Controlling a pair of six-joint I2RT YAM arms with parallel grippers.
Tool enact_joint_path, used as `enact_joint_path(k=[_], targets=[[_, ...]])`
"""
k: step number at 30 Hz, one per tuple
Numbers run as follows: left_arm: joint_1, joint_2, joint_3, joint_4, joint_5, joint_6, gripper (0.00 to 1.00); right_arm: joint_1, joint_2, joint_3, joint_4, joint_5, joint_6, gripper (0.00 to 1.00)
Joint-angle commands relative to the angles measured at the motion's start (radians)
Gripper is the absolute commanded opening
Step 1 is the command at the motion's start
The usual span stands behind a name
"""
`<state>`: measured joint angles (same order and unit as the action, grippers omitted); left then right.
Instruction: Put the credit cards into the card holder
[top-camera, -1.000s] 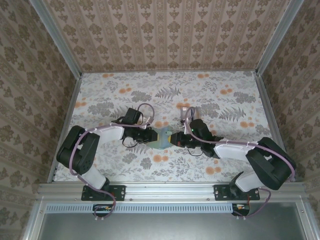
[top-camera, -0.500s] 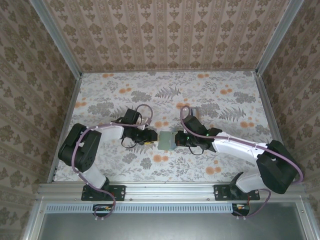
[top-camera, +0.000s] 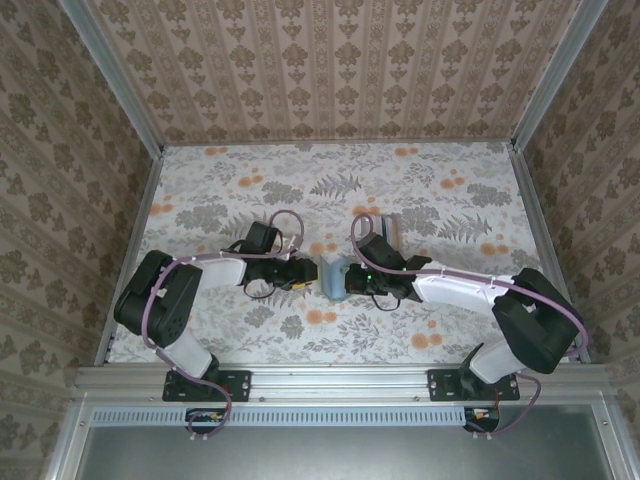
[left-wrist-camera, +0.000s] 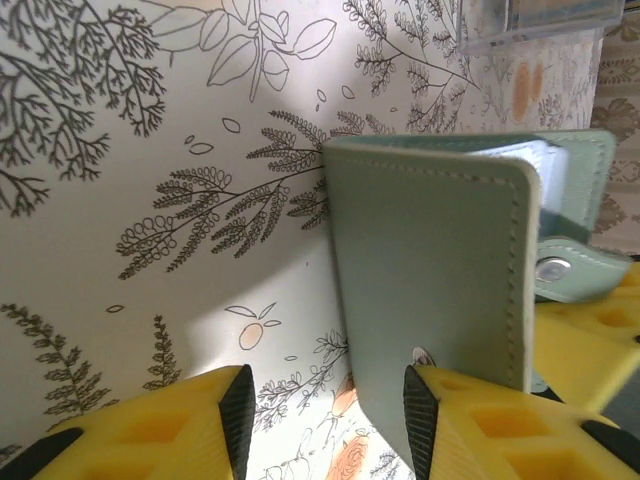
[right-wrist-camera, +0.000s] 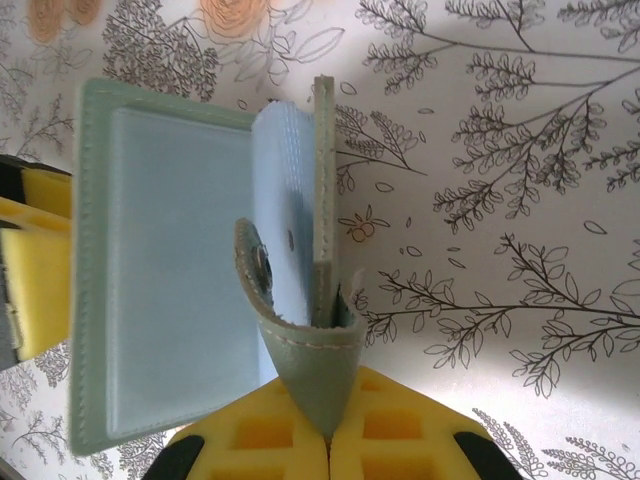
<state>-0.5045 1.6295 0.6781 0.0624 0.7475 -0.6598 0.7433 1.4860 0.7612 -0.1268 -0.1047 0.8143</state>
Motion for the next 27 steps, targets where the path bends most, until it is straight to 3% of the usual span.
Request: enact_joint_path(k=[1,8,15,20,22,24,27], targets=[[0.006,-0.022,0.002,0.014,0.018,-0.002,0.49,0.005,-0.005,-0.023,0.003,-0.006,0.009,0.0],[0.042,-0.06,-0.013,0.007,0.028,-0.002,0.62,0.0,-0.015,-0.061,0.061,-0.028,0.016,0.0],[0.076,-0.071,-0.015,0.043,0.09,-0.017,0.68,0.005,-0.026,-0.066,0.058,0.0,0.018,0.0],[0.083,-0.064,-0.035,0.161,0.18,-0.084,0.69,0.011,-0.045,-0.059,0.038,0.025,0.013,0.0],[0.075,-0.059,-0.026,0.125,0.16,-0.066,0.69,0.012,-0.049,-0.062,0.041,0.038,0.009,0.0],[0.056,-0.052,0.012,-0.015,0.082,0.008,0.69,0.011,-0.05,-0.071,0.053,0.042,0.023,0.0],[0.008,-0.041,0.035,-0.132,-0.056,0.084,0.6,0.01,-0.049,-0.089,0.09,0.026,0.032,0.0]])
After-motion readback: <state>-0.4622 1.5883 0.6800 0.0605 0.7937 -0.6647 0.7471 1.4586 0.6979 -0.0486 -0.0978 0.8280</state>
